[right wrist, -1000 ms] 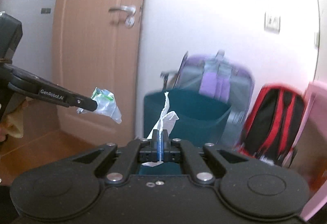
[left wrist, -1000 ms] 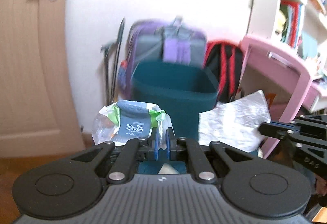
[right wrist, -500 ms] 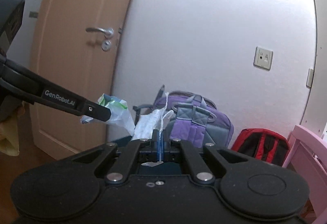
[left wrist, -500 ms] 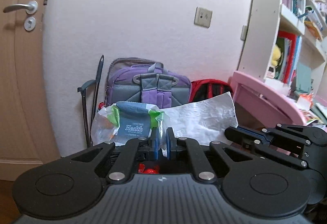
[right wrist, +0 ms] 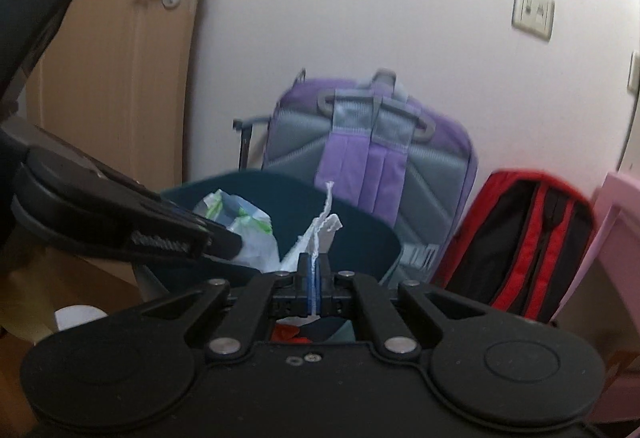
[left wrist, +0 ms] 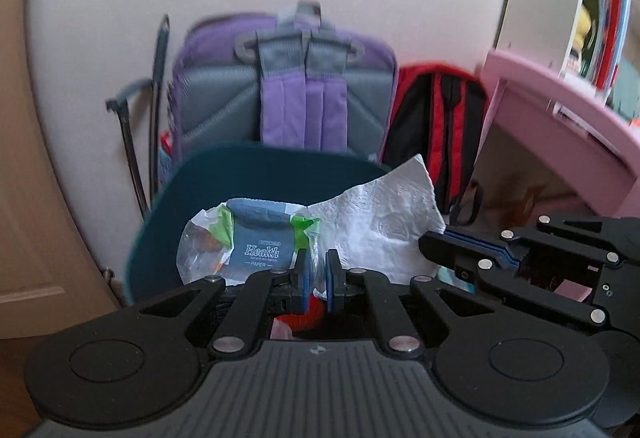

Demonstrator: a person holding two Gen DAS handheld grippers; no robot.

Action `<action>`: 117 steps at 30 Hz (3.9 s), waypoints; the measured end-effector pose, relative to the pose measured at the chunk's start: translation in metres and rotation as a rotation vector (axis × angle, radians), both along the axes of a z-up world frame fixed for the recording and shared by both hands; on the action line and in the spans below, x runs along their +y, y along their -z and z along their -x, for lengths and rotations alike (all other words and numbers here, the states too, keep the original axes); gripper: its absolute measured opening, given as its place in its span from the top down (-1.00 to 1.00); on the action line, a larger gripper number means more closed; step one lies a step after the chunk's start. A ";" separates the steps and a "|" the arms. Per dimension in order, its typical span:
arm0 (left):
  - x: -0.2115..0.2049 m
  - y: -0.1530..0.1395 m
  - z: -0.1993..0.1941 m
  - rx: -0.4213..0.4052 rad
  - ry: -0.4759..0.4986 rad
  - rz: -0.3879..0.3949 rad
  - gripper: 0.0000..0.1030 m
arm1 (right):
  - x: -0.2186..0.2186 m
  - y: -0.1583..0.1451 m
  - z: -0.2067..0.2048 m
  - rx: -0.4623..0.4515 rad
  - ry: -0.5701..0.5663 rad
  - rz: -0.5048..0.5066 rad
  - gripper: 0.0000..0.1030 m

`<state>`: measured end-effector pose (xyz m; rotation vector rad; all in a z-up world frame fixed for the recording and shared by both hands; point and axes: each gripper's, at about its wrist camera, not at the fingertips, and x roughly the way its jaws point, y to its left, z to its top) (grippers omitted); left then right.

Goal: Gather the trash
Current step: 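Carry the wrapper to the teal wastebasket with the left tool and open it, then grasp the Christmas-print bag with the left tool while the right tool grasps the orange snack packet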

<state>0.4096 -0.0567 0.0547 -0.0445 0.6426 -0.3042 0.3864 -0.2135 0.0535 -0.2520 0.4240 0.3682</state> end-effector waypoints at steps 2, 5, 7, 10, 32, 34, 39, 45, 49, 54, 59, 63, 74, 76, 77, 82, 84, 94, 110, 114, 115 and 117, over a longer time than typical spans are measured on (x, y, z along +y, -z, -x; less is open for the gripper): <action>-0.004 0.010 -0.008 0.021 0.005 -0.009 0.85 | -0.001 0.007 -0.007 0.033 -0.003 -0.006 0.90; -0.007 0.023 -0.018 0.057 0.000 -0.021 0.85 | -0.001 0.016 -0.013 0.065 -0.004 0.001 0.72; -0.007 0.030 -0.024 0.086 -0.003 -0.031 0.85 | -0.002 0.019 -0.014 0.076 -0.013 -0.001 0.61; -0.007 0.038 -0.028 0.110 -0.021 -0.036 0.85 | -0.004 0.019 -0.012 0.083 -0.019 -0.009 0.51; -0.001 -0.032 0.065 -0.007 -0.022 -0.019 -0.54 | -0.041 -0.043 0.073 0.048 -0.020 -0.159 -0.03; 0.000 -0.038 0.080 -0.015 -0.014 -0.021 -0.54 | -0.041 -0.047 0.087 0.048 -0.024 -0.150 -0.03; 0.006 -0.049 0.121 -0.044 0.002 -0.017 -0.61 | -0.039 -0.056 0.122 0.038 -0.050 -0.150 -0.04; 0.021 -0.052 0.162 -0.047 0.004 0.001 -0.65 | -0.031 -0.054 0.157 0.060 -0.100 -0.170 -0.04; 0.037 -0.041 0.184 -0.032 -0.005 -0.010 -0.66 | -0.023 -0.040 0.172 0.101 -0.137 -0.201 -0.05; 0.068 -0.009 0.202 0.008 -0.033 0.000 -0.91 | -0.007 -0.005 0.178 0.180 -0.187 -0.228 -0.05; 0.101 0.042 0.204 0.079 -0.055 0.021 -0.98 | 0.014 0.046 0.171 0.290 -0.197 -0.213 -0.05; 0.124 0.094 0.193 0.172 -0.092 0.024 -0.98 | 0.036 0.097 0.159 0.396 -0.215 -0.160 -0.05; 0.154 0.247 0.142 0.410 -0.077 -0.047 -0.98 | 0.082 0.260 0.112 0.702 -0.167 -0.076 -0.04; 0.155 0.277 0.130 0.456 -0.067 -0.066 -0.98 | 0.084 0.294 0.109 0.746 -0.149 -0.049 -0.04; 0.154 0.290 0.123 0.474 -0.062 -0.083 -0.98 | 0.087 0.312 0.106 0.774 -0.144 -0.039 -0.04; 0.146 0.359 0.092 0.548 0.008 -0.161 -0.98 | 0.100 0.386 0.095 0.878 -0.143 0.001 -0.04; 0.142 0.387 0.081 0.585 0.046 -0.177 -0.98 | 0.107 0.414 0.090 0.907 -0.152 0.027 -0.04; 0.129 0.511 0.076 0.695 0.203 -0.262 -0.98 | 0.129 0.524 0.073 1.050 -0.152 0.090 -0.04; 0.115 0.621 0.119 0.707 0.282 -0.376 -0.96 | 0.140 0.619 0.060 1.184 -0.097 0.099 -0.03; 0.107 0.633 0.122 0.685 0.297 -0.413 -0.96 | 0.142 0.629 0.060 1.194 -0.088 0.102 0.02; 0.105 0.636 0.121 0.686 0.297 -0.413 -0.96 | 0.141 0.630 0.059 1.196 -0.080 0.101 0.02; 0.103 0.642 0.120 0.687 0.299 -0.423 -0.76 | 0.138 0.633 0.058 1.200 -0.051 0.086 0.02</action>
